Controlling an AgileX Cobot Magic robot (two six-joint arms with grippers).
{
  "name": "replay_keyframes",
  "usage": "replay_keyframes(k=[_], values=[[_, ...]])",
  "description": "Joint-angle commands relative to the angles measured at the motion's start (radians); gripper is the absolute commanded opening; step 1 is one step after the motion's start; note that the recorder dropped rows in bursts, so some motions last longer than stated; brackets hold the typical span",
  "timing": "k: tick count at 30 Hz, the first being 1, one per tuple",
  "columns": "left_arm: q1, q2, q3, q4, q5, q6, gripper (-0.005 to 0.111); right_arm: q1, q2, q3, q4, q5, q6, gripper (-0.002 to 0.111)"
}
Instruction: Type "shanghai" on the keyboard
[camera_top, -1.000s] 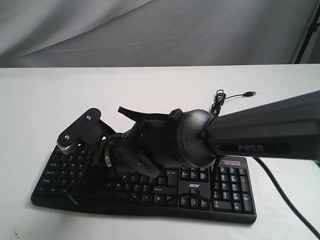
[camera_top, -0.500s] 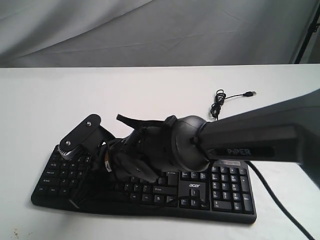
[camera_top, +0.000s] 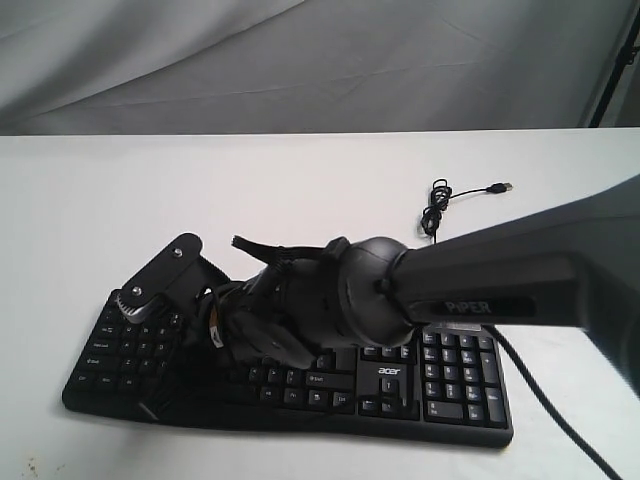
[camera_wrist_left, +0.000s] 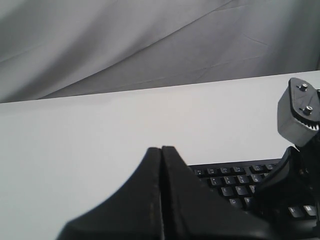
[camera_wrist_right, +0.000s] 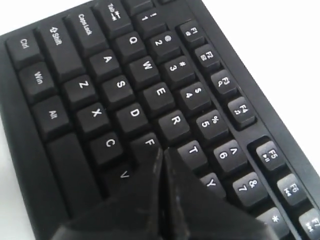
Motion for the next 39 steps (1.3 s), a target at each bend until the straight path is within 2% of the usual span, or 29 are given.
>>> replay_keyframes(k=[1, 5, 10, 39], values=[[-0.004, -0.003, 0.004, 0.001, -0.005, -0.003, 0.000, -0.004, -0.047, -0.007, -0.009, 0.027, -0.003, 0.000], [-0.004, -0.003, 0.004, 0.001, -0.005, -0.003, 0.000, -0.004, -0.077, 0.009, -0.017, 0.049, -0.003, 0.000], [-0.004, -0.003, 0.004, 0.001, -0.005, -0.003, 0.000, -0.017, -0.115, 0.115, -0.008, -0.036, 0.017, 0.000], [-0.004, -0.003, 0.004, 0.001, -0.005, -0.003, 0.000, -0.044, -0.052, 0.116, -0.007, -0.098, 0.022, 0.000]])
